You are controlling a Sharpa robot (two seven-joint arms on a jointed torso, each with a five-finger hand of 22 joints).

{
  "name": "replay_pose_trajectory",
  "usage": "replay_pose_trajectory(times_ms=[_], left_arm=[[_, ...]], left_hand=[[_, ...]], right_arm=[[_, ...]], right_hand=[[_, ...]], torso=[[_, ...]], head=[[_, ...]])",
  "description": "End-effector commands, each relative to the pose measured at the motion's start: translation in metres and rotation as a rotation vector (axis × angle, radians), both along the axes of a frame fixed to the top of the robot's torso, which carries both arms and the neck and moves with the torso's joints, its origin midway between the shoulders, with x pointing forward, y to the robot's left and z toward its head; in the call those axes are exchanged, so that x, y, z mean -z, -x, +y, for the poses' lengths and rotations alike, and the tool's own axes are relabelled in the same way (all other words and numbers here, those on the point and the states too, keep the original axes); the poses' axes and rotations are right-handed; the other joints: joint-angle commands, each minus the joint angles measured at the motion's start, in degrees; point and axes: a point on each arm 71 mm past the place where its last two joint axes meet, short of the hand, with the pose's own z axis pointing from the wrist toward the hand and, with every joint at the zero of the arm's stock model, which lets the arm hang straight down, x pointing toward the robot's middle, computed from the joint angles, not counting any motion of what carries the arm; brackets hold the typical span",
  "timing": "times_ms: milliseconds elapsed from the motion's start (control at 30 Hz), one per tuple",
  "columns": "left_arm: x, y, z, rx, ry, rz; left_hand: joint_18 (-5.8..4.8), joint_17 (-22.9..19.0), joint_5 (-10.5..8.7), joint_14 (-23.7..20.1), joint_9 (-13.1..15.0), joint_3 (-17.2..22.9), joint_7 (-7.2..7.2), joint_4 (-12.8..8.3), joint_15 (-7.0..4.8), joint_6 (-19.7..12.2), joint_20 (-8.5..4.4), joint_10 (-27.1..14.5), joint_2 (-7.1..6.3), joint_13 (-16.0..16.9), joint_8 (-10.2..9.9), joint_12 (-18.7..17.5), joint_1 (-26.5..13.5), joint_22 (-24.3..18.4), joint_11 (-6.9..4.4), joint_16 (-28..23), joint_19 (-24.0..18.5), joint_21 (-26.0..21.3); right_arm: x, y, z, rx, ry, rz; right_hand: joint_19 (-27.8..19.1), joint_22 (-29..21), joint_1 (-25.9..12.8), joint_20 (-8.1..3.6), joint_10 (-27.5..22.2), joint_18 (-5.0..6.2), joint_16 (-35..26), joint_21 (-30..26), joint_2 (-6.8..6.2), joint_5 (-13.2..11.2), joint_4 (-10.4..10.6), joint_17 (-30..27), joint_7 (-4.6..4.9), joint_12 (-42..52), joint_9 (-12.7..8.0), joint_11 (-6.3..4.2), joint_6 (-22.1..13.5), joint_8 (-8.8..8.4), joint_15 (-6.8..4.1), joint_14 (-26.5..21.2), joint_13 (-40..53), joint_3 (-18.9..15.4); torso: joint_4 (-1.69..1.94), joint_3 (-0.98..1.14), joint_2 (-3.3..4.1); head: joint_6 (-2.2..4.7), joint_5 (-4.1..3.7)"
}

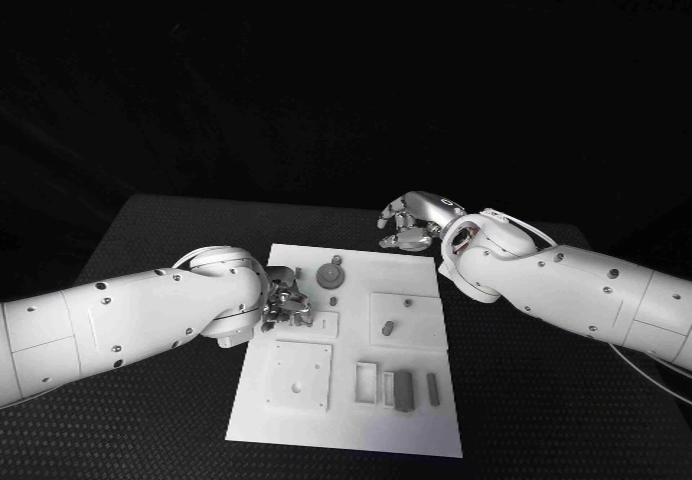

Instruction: Assemble the parts on the task board

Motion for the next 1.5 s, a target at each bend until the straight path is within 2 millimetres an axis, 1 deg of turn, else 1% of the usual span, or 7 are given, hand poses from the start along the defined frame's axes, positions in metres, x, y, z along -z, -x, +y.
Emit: replay_pose_trajectory(times_ms=[33, 767, 1000, 1067, 1133, 1233, 1500], left_arm=[[0.0037, 0.0026, 0.0, 0.005, 0.001, 0.038], [0.0046, 0.0019, -0.0007, 0.009, -0.008, 0.049], [0.0048, 0.0017, -0.0016, 0.013, -0.011, 0.051], [0.0048, 0.0017, -0.002, 0.014, -0.011, 0.052], [0.0048, 0.0017, -0.002, 0.014, -0.011, 0.052], [0.0047, 0.0016, -0.0021, 0.013, -0.01, 0.051], [0.0046, 0.0016, -0.0031, 0.014, -0.008, 0.049]], left_hand=[[0.39, -0.11, 0.28, 1.23, 0.16, 0.35, -3.31, -0.16, -2.06, 9.32, -1.22, -0.52, 0.16, -0.09, 0.05, 0.1, 0.48, 0.06, -1.04, 0.27, 1.02, -0.25], [0.32, -0.47, 0.15, 1.18, 0.28, 0.26, -3.3, -0.13, -2.04, 9.42, -1.17, -0.49, -0.18, -0.24, -0.19, 0.15, 0.47, 0.13, -1.02, 0.47, 1.05, -0.33], [0.29, -1.23, 0.25, 1.1, 0.56, -0.64, -3.34, 0.16, -2.03, 9.9, -1.2, -0.33, -2.21, -0.52, -0.6, 0.38, 0.15, 0.26, -1.04, 1.0, 1.24, -0.52], [0.28, -1.42, 0.04, 1.07, 0.61, -0.88, -3.36, 0.37, -2.04, 10.01, -1.2, -0.31, -2.69, -0.61, -0.72, 0.41, 0.02, 0.27, -1.05, 1.13, 1.29, -0.59], [0.27, -1.62, -0.74, 1.05, 0.67, -1.31, -3.37, 0.6, -2.05, 10.1, -1.2, -0.28, -3.41, -0.7, -0.86, 0.44, -0.25, 0.29, -1.07, 1.25, 1.35, -0.65], [0.27, -2.05, -0.37, 0.95, 0.82, -2.82, -3.37, 0.43, -2.05, 10.21, -1.23, -0.3, -4.01, -0.87, -1.17, 0.52, -0.87, 0.39, -1.05, 1.53, 1.42, -0.77], [0.3, -2.77, -1.27, 0.79, 1.03, -4.45, -3.41, 0.86, -2.11, 10.37, -1.27, -0.36, -5.57, -1.17, -1.67, 0.58, -1.46, 0.43, -1.1, 1.89, 1.46, -1.11]], right_arm=[[0.0002, 0.0, 0.0011, -0.011, 0.007, 0.003], [0.0005, -0.0001, 0.0013, -0.011, 0.008, 0.005], [0.0006, 0.0, 0.0012, -0.011, 0.008, 0.006], [0.0006, 0.0, 0.001, -0.011, 0.009, 0.006], [0.0006, 0.0, 0.0009, -0.011, 0.009, 0.006], [0.0006, 0.0, 0.0009, -0.011, 0.009, 0.006], [0.0008, 0.0, 0.0006, -0.011, 0.01, 0.008]], right_hand=[[-0.36, 0.87, 0.45, 0.08, -0.28, 0.76, -0.27, -0.33, 0.11, -0.01, -0.23, -0.08, 0.55, -0.22, 0.02, -0.21, -0.05, 0.23, -0.38, -0.08, -0.09, -0.21], [-0.37, 0.88, 0.5, 0.09, -0.29, 0.76, -0.27, -0.33, 0.14, -0.01, -0.23, -0.08, 0.55, -0.21, 0.02, -0.21, -0.04, 0.23, -0.38, -0.09, -0.1, -0.27], [-0.37, 0.88, 0.49, 0.1, -0.29, 0.76, -0.27, -0.34, 0.13, -0.01, -0.22, -0.08, 0.56, -0.21, 0.02, -0.21, -0.04, 0.23, -0.38, -0.1, -0.1, -0.3], [-0.38, 0.89, 0.49, 0.1, -0.29, 0.76, -0.27, -0.34, 0.13, -0.01, -0.22, -0.08, 0.55, -0.21, 0.02, -0.21, -0.04, 0.23, -0.38, -0.1, -0.1, -0.31], [-0.38, 0.89, 0.51, 0.1, -0.29, 0.76, -0.27, -0.34, 0.12, -0.01, -0.23, -0.08, 0.55, -0.21, 0.02, -0.21, -0.04, 0.23, -0.38, -0.1, -0.1, -0.31], [-0.38, 0.89, 0.53, 0.1, -0.3, 0.76, -0.27, -0.34, 0.12, -0.01, -0.23, -0.08, 0.55, -0.21, 0.02, -0.21, -0.05, 0.23, -0.38, -0.1, -0.1, -0.31], [-0.4, 0.89, 0.58, 0.09, -0.31, 0.76, -0.28, -0.35, 0.11, 0.0, -0.26, -0.09, 0.55, -0.21, 0.01, -0.21, -0.05, 0.23, -0.38, -0.11, -0.11, -0.33]], torso=[[-0.02, 0.03, 0.02], [-0.03, 0.07, 0.04], [-0.06, 0.1, 0.06], [-0.05, 0.09, 0.05], [-0.04, 0.08, 0.05], [-0.05, 0.07, 0.06], [-0.05, 0.08, 0.05]], head=[[-0.04, 0.01], [-0.09, 0.03], [-0.15, 0.07], [-0.16, 0.06], [-0.18, 0.04], [-0.19, 0.01], [-0.19, -0.09]])
